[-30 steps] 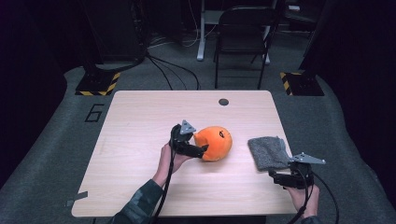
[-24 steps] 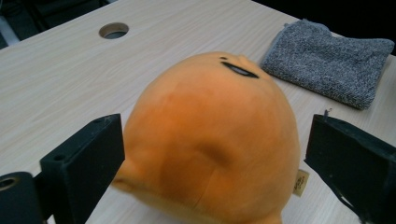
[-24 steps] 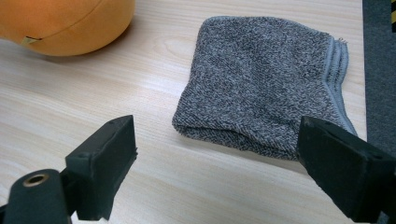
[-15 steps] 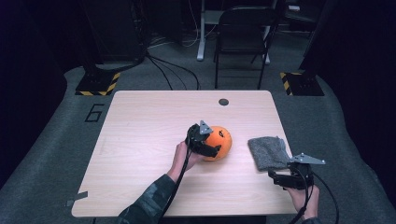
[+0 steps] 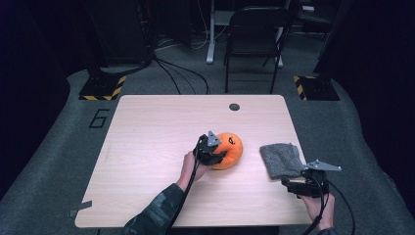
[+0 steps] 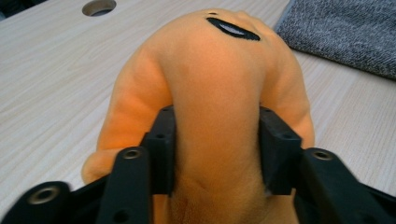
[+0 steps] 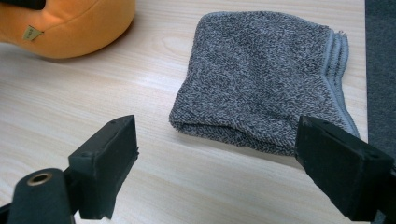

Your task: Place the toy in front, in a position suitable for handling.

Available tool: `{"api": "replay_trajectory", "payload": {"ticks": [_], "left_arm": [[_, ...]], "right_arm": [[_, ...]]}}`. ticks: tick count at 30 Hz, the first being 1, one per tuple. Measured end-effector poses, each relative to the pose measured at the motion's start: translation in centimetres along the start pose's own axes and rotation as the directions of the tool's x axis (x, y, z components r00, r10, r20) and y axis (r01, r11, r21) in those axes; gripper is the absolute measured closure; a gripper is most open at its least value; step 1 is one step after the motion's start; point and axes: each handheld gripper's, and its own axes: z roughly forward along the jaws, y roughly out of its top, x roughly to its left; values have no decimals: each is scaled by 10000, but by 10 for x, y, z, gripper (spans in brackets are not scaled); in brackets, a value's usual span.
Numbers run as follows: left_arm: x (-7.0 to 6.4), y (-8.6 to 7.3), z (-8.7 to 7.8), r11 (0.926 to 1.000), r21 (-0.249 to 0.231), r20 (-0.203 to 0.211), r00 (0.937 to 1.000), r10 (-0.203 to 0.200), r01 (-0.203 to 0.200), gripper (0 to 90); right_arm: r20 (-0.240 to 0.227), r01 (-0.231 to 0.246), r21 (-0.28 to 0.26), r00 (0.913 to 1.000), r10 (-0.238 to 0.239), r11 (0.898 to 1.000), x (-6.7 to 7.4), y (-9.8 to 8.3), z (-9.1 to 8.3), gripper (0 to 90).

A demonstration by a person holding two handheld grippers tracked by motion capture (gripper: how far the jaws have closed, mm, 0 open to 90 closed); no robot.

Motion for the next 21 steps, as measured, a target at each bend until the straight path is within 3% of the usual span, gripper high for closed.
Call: {"api": "replay_trajectory", "payload": {"ticks": [6, 16, 21], "left_arm": [[0, -2, -8, 9983, -564, 60, 9999, 117, -113, 698], [5, 11, -32, 9887, -1466, 540, 9977, 405, -322, 715], [9, 19, -48, 9805, -1784, 993, 9899, 1012, -824, 711]], "right_arm": [[72, -32, 65, 10000, 32, 10000, 0, -1, 0, 129], [36, -9, -103, 10000, 9, 9999, -1, 1, -3, 130], [42, -30, -80, 10000, 30, 10000, 0, 1, -1, 130]]}}
